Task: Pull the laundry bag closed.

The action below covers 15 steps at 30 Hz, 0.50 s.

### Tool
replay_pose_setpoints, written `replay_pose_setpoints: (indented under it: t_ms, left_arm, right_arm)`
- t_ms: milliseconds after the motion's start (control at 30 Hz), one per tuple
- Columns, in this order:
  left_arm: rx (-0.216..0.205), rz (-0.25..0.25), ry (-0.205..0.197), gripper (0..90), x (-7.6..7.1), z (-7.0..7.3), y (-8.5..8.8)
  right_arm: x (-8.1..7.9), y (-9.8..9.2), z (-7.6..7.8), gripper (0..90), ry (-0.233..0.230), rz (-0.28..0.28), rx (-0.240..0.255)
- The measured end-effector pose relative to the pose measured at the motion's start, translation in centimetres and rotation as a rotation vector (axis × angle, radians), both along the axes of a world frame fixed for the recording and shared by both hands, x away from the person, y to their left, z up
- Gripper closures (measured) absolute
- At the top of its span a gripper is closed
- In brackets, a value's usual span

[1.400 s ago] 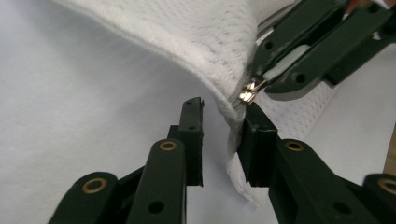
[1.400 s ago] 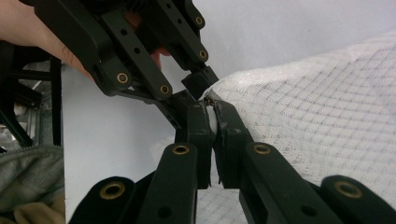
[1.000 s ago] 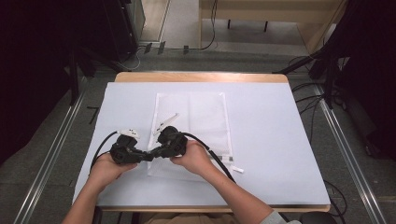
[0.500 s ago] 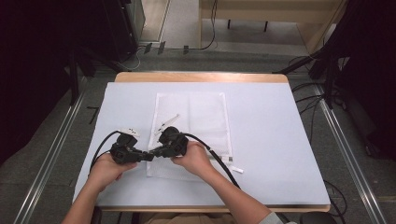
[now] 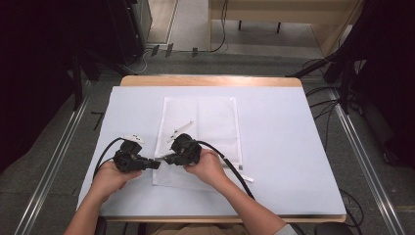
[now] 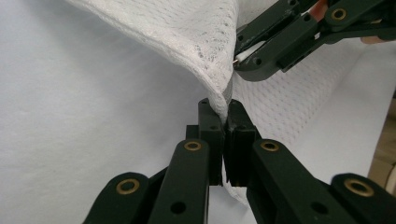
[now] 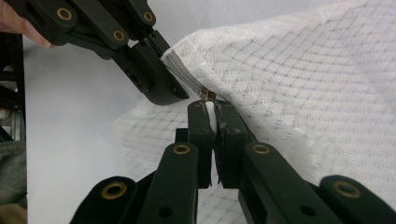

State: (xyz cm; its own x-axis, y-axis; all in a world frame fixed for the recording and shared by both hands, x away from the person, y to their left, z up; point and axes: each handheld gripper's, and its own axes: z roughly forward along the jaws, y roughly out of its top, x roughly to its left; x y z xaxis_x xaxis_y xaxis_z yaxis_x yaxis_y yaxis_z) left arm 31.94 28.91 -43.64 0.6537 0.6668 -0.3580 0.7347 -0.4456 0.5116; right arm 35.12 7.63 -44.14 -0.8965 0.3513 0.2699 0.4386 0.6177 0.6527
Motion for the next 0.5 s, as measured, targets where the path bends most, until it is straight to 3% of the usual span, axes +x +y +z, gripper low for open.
replay_pose_setpoints:
  t_ms: [500]
  left_arm:
    - [0.003, -0.007, -0.008, 88.2, -0.13, -0.10, -0.02]
  right_arm:
    - [-0.05, -0.27, -0.09, 88.0, -0.003, 0.006, -0.004]
